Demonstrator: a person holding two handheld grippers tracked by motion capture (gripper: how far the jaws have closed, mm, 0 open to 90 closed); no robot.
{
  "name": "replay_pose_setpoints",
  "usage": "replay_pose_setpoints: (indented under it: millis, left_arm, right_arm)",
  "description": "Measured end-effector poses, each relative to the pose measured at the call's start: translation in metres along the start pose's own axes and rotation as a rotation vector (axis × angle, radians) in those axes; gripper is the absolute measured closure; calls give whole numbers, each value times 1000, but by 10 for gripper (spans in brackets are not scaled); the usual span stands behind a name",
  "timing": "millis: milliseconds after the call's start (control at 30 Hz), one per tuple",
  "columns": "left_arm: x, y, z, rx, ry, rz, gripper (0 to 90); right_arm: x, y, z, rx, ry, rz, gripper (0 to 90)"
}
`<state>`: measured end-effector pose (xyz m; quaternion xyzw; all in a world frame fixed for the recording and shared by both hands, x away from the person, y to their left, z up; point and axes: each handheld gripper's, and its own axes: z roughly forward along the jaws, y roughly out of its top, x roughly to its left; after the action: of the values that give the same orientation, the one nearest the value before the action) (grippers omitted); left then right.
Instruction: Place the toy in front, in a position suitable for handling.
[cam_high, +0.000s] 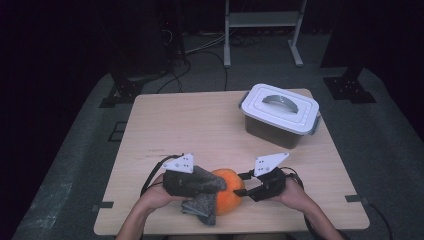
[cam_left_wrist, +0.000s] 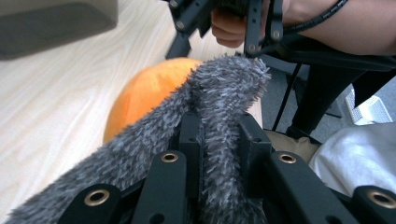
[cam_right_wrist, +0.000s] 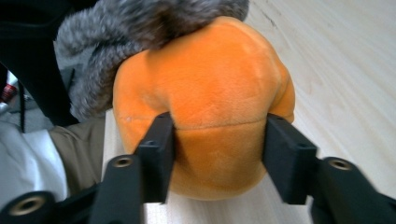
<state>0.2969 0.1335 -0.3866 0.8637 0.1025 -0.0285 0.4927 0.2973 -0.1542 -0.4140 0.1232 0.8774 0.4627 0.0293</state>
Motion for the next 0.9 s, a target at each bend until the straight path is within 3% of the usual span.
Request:
replay_pose_setpoints:
  millis: [167,333,600,767,900]
  left_arm:
    - [2,18,0,1,18,36,751]
    - [6,28,5,3,26,41,750]
    - [10,16,-1,10,44,18,749]
    - [14,5,-11,20,66,-9,746]
    - [16,8,-9,6,67,-15,746]
  right_arm:
    - [3,1,-2,-9,-21,-37,526]
    - [6,2,-2,-8,-21,-54,529]
    - [2,-3,-2,-7,-15,-28,542]
    - [2,-3,-3,-5,-18,-30,543]
    - [3,1,-4,-8,-43,-52,553]
